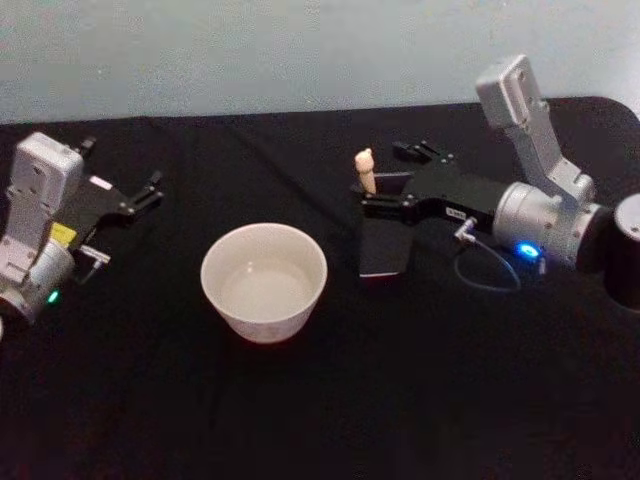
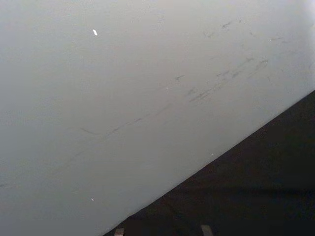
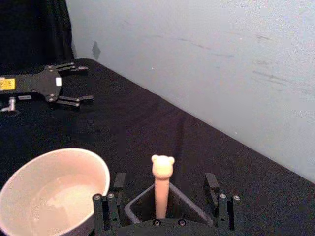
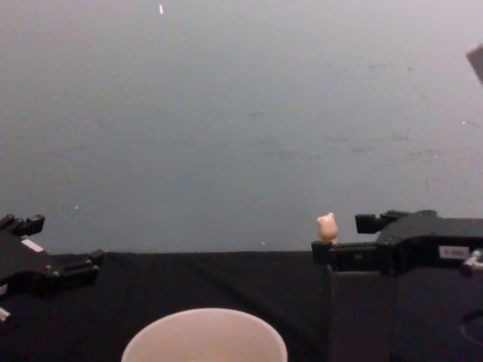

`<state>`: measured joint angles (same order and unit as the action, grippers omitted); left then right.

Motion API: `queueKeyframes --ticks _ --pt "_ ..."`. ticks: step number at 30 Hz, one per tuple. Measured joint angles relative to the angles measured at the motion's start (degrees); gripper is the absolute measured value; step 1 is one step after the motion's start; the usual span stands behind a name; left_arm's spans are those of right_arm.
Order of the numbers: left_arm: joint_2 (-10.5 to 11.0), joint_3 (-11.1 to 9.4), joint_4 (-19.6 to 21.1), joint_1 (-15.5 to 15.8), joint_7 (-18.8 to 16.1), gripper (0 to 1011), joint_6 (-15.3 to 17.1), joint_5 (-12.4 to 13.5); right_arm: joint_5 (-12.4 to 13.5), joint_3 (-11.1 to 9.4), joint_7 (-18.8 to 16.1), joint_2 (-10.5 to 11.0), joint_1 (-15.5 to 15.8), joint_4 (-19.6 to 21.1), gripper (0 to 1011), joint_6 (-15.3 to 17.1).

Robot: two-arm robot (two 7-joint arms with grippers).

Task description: Pick up the stirring spoon with one hand, stir inside the cup, then place it back in its original position.

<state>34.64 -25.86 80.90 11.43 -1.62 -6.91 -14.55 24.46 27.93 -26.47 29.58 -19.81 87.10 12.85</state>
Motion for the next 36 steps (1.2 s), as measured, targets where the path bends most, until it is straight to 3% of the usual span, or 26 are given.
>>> queueKeyframes --ticks 14,36 --pt "0.0 0.0 0.0 0.0 0.0 1001 0.0 0.0 -1.8 0.6 0.2 -3.1 -2.4 -3.6 1002 0.6" --pt "0.0 0.0 0.0 0.0 0.0 1001 0.0 0.0 -2.6 0.3 0.0 -4.1 -2.7 -4.2 1002 1.4"
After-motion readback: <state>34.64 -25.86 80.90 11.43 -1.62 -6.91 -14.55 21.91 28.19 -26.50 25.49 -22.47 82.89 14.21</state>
